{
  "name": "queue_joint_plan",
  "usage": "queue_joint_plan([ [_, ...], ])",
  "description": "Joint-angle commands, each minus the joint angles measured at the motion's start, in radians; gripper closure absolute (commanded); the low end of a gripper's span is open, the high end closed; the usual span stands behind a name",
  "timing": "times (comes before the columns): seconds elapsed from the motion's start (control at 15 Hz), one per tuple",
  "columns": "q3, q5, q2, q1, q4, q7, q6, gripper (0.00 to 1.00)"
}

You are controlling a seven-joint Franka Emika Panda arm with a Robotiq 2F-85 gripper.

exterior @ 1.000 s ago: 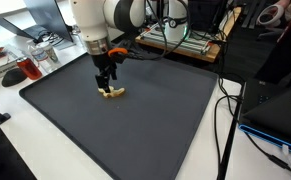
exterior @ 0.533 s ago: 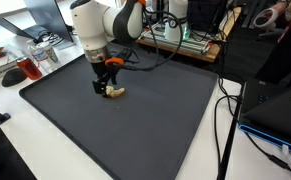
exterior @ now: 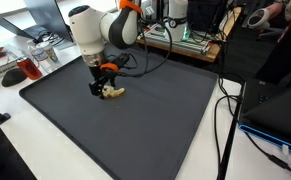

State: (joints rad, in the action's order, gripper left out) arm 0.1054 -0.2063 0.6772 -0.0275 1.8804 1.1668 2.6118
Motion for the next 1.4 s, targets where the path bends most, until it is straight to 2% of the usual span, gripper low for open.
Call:
queue_joint_plan([
  [0.0,0.004,-0.042,0.024,0.009,-0.037,0.028,-0.018,0.00],
  [0.4,0.017,-0.055,0.028,0.020,-0.040,0.060,-0.019,0.00],
  [0.47,0.014,-0.055,0.027,0.024,-0.040,0.057,-0.022,0.10],
  [0.53,0.018,-0.051,0.027,0.021,-0.040,0.062,-0.023,0.26],
  [0.87,0.010,-0.049,0.020,0.026,-0.053,0.052,-0.058,0.63],
  [1.2,0.018,-0.035,0.014,0.016,-0.064,0.058,-0.083,0.98],
  [1.33,0.018,-0.030,0.009,0.011,-0.066,0.057,-0.093,1.00],
])
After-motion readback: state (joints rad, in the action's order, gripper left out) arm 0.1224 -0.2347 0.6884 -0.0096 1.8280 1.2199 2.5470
